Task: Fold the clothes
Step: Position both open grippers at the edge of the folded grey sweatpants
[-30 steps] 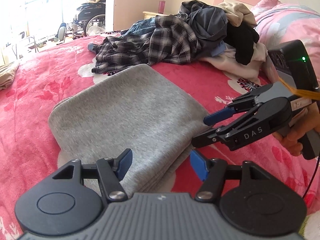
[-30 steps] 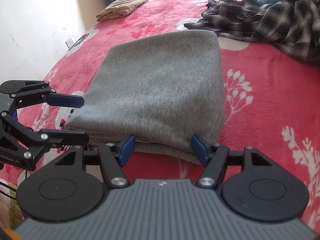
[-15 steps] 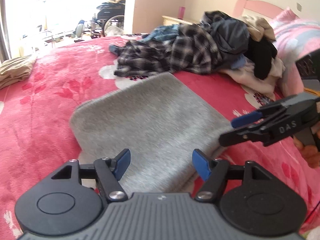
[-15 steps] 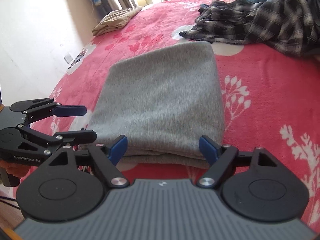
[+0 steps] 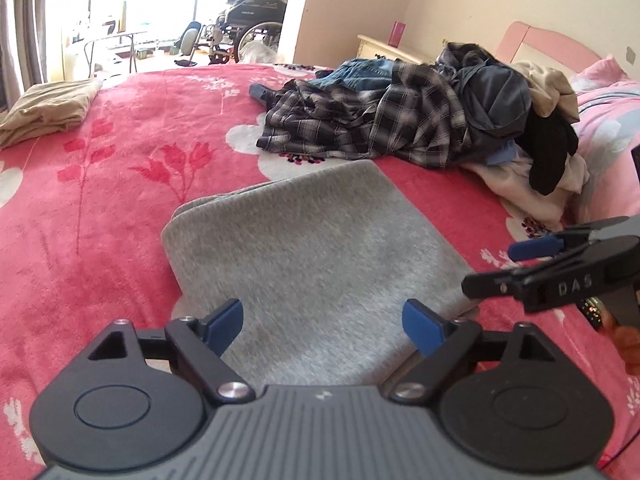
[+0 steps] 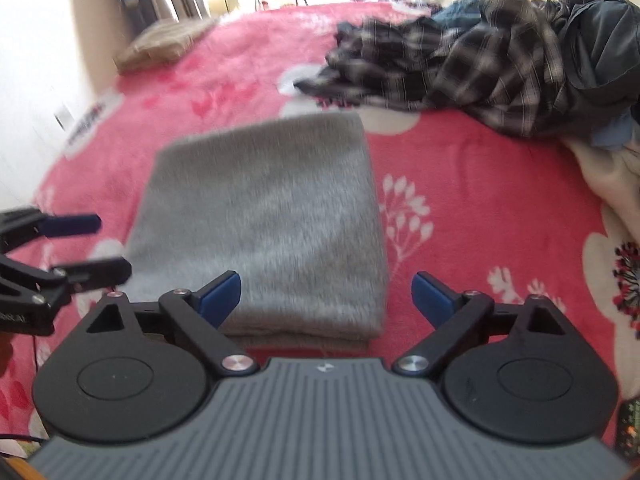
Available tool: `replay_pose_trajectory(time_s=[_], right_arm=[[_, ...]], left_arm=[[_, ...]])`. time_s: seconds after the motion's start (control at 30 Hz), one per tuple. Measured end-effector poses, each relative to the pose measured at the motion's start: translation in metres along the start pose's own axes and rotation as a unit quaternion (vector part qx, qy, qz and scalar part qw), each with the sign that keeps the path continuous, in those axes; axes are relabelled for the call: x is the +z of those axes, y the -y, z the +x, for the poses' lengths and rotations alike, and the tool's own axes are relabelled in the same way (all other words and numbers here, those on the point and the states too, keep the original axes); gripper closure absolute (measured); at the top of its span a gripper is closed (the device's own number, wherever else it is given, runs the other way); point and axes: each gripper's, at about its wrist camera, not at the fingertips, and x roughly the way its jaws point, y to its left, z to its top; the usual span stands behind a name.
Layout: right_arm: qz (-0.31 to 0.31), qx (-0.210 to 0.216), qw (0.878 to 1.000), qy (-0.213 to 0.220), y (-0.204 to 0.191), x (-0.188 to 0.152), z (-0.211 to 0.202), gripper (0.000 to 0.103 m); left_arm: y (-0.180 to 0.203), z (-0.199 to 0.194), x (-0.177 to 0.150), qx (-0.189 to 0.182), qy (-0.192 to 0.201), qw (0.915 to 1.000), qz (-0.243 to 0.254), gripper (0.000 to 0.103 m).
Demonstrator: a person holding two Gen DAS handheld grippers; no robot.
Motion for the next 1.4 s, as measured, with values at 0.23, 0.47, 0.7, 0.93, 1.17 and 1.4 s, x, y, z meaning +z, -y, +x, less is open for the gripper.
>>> replay_pose_trajectory(time_s=[0.23,0.47,0.7,0.93,1.17,1.4], right_arm=[[-0.011,-0.018,0.999,-0.026,-0.013,-0.006,0.003,0.010],[-0.027,-0.032,0.999,-0.026,-0.020,-0.004,0.002,0.010],[-0.028,-0.040,0.998,-0.029,-0.022,-0.005,0.001,0.010],[-0.039,-0.051,0.998,-0.024,-0.024,-0.006,-0.001,0.010],[-0.042,-0.061,0.997,-0.021,-0.024,-0.006,-0.003,0.010],[-0.045,-0.069,0.996,-0.018,-0.025,-0.007,-0.004,0.010]], left_arm=[[-0.003,0.002,0.000,0.006,-0.013,0.9997,-0.020,0.012],[-0.008,0.004,-0.002,0.013,-0.025,0.9990,-0.034,0.011],[-0.010,0.006,-0.002,0.017,-0.032,0.9984,-0.042,0.011],[-0.011,0.008,-0.005,0.022,-0.040,0.9979,-0.046,0.010],[-0.011,0.007,-0.005,0.028,-0.040,0.9974,-0.054,0.005],[-0.010,0.010,-0.006,0.043,-0.055,0.9957,-0.060,0.002]])
